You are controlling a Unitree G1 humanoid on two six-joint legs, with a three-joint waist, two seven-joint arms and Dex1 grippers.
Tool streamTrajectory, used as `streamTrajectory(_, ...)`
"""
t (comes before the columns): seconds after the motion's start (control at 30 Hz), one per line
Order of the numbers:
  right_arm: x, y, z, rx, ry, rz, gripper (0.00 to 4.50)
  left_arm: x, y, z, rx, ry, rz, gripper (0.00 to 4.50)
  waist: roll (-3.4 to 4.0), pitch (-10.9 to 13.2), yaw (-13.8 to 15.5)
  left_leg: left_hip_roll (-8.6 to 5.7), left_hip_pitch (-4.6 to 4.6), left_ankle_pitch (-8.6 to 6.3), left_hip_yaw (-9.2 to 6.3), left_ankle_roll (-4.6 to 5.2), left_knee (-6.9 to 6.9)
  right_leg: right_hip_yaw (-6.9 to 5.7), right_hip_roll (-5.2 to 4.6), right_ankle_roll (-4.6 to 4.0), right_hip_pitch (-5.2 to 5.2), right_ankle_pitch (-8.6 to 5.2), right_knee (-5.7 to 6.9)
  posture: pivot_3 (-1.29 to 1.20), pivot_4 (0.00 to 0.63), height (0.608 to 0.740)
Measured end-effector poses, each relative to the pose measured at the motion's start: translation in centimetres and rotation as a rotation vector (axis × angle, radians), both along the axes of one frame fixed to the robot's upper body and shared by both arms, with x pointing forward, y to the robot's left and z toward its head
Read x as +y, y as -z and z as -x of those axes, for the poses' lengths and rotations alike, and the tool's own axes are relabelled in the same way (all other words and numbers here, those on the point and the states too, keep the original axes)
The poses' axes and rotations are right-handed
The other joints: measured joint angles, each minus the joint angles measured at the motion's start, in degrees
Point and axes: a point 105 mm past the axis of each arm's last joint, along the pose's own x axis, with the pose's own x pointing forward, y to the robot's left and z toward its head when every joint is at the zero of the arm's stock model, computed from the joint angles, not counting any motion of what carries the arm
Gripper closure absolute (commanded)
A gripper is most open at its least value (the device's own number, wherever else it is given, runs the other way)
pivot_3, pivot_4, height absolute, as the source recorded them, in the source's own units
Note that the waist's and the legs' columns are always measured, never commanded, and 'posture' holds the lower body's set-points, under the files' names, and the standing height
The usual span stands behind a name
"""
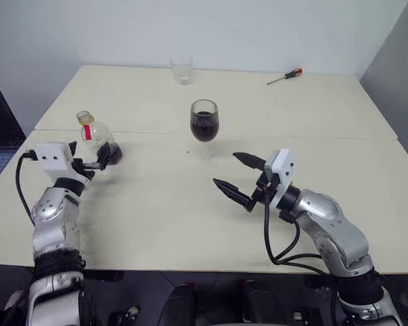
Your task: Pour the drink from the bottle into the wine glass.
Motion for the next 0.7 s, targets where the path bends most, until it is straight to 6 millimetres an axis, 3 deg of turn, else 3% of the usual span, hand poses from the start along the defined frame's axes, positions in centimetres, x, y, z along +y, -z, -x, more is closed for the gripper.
streamTrajectory(0.13, -1.9, 1.3, 0.3, 0.051, 0.074, 0.013, 0.0, -2.4, 2.4, 3.4, 0.087, 0.02, 0.083, 0.02, -0.02, 0.0, 0.1, 0.03, -0.01, -0.02, -0.08, 0.01, 0.01, 0.07, 0.0, 0.0, 0.03, 0.0, -0.03, 0.0, 0.15, 0.74)
streamTrajectory(0.27, -4.0, 2.3, 0.6, 0.081, 0.178, 0.027, 0.0, -5.4, 3.2, 5.6, 0.136, 0.059, 0.138, 0.02, -0.02, 0.0, 0.3, 0.03, 0.07, -0.02, -0.11, 0.02, 0.02, 0.04, 0.03, 0.0, 0.16, 0.0, -0.02, 0.0, 0.15, 0.74)
streamTrajectory(0.53, -8.6, 5.4, 0.5, 0.156, 0.535, 0.063, 0.0, -10.4, 5.1, 7.7, 0.234, 0.096, 0.235, 0.02, 0.08, -0.1, 0.3, 0.02, 0.29, -0.03, -0.02, 0.02, -0.03, 0.0, 0.1, 0.01, 0.52, -0.02, -0.14, 0.0, 0.15, 0.74)
streamTrajectory(0.7, -10.9, 7.5, 1.1, 0.266, 0.747, 0.002, 0.0, -11.2, 6.2, 8.4, 0.284, 0.066, 0.219, 0.02, 0.18, -0.2, 0.2, 0.02, 0.37, -0.04, 0.05, 0.03, -0.06, 0.04, 0.13, 0.01, 0.58, -0.04, -0.17, 0.0, 0.15, 0.74)
